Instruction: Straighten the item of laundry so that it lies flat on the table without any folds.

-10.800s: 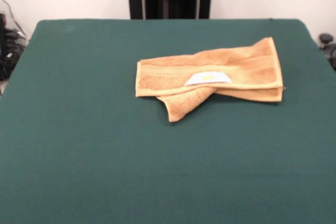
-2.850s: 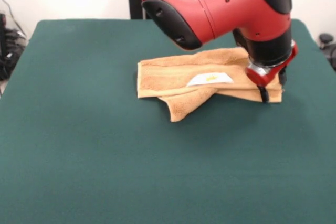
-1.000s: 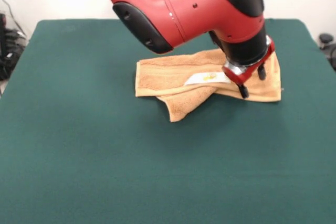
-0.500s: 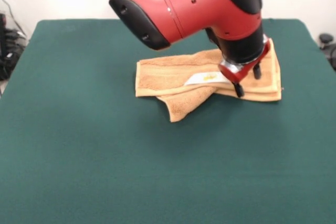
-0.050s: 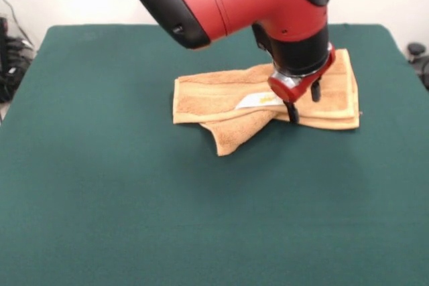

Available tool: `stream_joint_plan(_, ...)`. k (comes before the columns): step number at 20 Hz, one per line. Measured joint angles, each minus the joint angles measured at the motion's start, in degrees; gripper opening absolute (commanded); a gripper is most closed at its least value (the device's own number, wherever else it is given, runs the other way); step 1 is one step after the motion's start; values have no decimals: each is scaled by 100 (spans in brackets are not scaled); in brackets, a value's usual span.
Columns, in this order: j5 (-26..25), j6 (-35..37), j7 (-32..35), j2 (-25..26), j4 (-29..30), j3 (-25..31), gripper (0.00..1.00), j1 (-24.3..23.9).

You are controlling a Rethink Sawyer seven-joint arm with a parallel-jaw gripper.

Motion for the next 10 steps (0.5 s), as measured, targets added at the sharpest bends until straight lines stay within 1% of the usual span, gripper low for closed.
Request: stream_joint_plan(10,-10,16,0,-112,53,-18,100,0)
